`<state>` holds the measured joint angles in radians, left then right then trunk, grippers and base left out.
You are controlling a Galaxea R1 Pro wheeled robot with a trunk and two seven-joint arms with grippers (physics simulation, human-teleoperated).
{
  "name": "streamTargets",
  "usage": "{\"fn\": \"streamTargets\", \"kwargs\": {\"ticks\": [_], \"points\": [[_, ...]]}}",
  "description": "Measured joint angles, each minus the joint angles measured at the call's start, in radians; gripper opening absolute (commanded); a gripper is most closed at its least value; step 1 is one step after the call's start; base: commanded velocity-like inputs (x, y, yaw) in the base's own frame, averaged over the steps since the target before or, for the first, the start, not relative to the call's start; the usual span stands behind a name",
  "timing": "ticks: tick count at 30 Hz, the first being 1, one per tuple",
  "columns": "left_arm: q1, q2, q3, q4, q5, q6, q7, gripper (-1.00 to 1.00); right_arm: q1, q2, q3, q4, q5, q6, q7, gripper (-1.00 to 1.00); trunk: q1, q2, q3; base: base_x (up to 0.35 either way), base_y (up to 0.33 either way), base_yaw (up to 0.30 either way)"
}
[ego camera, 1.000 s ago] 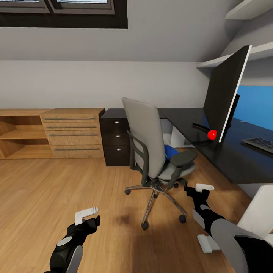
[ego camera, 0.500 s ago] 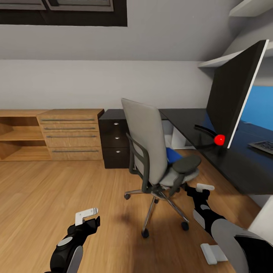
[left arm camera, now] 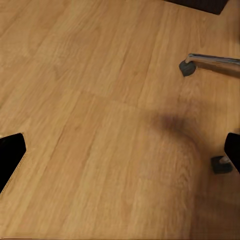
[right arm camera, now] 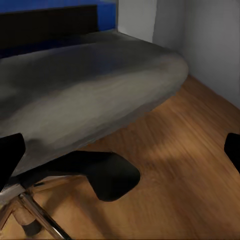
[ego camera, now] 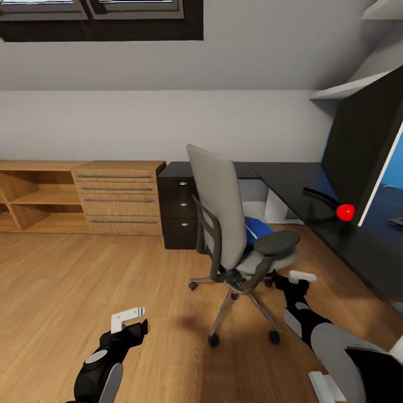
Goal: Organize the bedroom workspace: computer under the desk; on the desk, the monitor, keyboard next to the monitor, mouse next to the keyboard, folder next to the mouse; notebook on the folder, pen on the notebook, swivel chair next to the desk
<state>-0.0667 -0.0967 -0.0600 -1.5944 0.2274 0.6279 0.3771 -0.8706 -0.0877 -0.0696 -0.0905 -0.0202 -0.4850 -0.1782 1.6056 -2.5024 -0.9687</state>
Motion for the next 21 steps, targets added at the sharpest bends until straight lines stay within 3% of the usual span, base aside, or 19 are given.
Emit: {"fn": "streamTargets", "kwargs": {"ticks": [9, 14, 21], "points": [[0.000, 0.000, 0.000, 0.001, 0.001, 0.000, -0.001, 1.00, 0.000, 0.014, -0.008, 0.002, -0.002, -0.001, -0.002, 1.00, 0.000, 0.000, 0.006, 0.000, 0.000, 0.255], [0.000, 0.000, 0.000, 0.001, 0.001, 0.000, -0.001, 1.00, 0.000, 0.025, 0.006, 0.002, 0.006, 0.000, 0.002, 1.00, 0.000, 0.000, 0.009, -0.004, 0.000, 0.256], [0.000, 0.000, 0.000, 0.001, 0.001, 0.000, -0.001, 1.00, 0.001, 0.037, 0.006, 0.002, 0.006, 0.000, 0.002, 1.00, 0.000, 0.000, 0.014, -0.132, 0.000, 0.256]]}}
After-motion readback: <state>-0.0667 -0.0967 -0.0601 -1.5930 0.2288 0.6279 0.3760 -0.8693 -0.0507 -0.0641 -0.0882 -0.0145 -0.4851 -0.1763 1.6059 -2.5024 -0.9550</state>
